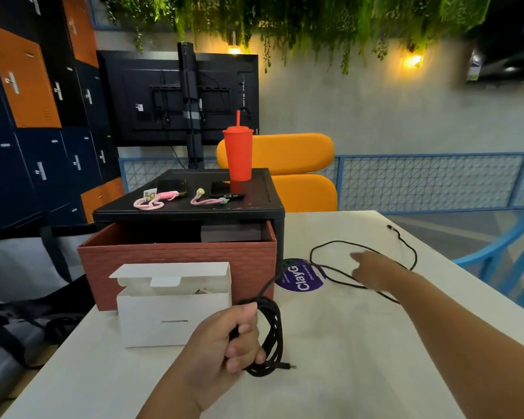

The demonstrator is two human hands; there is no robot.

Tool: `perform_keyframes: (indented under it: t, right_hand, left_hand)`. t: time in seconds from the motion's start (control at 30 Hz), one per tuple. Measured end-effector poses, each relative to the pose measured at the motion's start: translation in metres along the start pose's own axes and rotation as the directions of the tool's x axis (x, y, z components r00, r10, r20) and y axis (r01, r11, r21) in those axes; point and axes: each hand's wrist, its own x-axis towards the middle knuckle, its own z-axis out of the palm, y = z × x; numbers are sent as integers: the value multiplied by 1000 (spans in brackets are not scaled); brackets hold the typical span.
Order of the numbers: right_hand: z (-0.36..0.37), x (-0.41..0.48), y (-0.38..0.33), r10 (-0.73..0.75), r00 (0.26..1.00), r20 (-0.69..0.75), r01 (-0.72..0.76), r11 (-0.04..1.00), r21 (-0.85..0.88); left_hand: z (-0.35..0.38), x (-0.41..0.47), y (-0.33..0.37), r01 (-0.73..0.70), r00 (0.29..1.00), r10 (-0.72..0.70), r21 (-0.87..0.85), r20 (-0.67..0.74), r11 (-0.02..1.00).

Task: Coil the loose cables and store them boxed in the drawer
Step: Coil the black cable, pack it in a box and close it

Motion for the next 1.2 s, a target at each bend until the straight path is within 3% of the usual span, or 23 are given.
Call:
perform_keyframes:
  t: [0.13, 0.33, 0.43, 0.57, 0.7, 0.83, 0.9, 1.0, 1.03, 1.1, 1.13, 1.17, 1.2]
  right_hand:
    - [22, -9, 25, 39, 994, 104, -32, 997, -73]
    - [48, -10, 57, 179, 984, -14, -179, 984, -14]
    - [54, -7, 57, 153, 988, -26, -154, 987, -42]
    - [47, -10, 41, 27, 998, -52, -39, 969, -243]
    - [27, -26, 10, -96, 971, 219, 162, 938, -305]
    - [12, -66, -19, -161, 861, 483, 312, 917, -250]
    - [10, -87, -25, -157, 807, 569, 317, 928, -194]
    - [9, -94, -30, -77, 757, 649, 318, 911, -263]
    - [4, -87, -32, -67, 770, 634, 320, 901, -294]
    - [-5, -51, -32, -120, 898, 423, 275, 904, -326]
    - [-13, -30, -30, -171, 967, 191, 227, 917, -329]
    - [-21, -10, -28, -235, 969, -81, 196, 923, -330]
    - [-26, 6, -27, -299, 911, -284, 203, 925, -320]
  left_hand:
    - [0, -1, -1, 4, 1000, -4, 12, -21, 1000]
    - [3, 1, -3, 11, 999, -10, 24, -46, 1000]
    - [4, 1, -3, 11, 999, -10, 28, -53, 1000]
    - [4, 0, -2, 10, 998, -8, 28, -60, 1000]
    - [3, 1, 0, 1, 998, 0, 19, -59, 1000]
    - [2, 0, -1, 9, 999, -9, 13, -52, 1000]
    - [3, -1, -2, 13, 999, -12, 15, -41, 1000]
    - [5, -2, -3, 19, 1000, -19, 23, -8, 1000]
    - [6, -2, -3, 22, 1000, -23, 23, 2, 999]
    - [6, 0, -5, 26, 1000, -26, 27, 12, 999]
    - [6, 0, -6, 27, 1000, -28, 34, 10, 999]
    - [7, 1, -7, 32, 999, -32, 42, 4, 999]
    - [7, 2, -8, 40, 999, -40, 50, -3, 998]
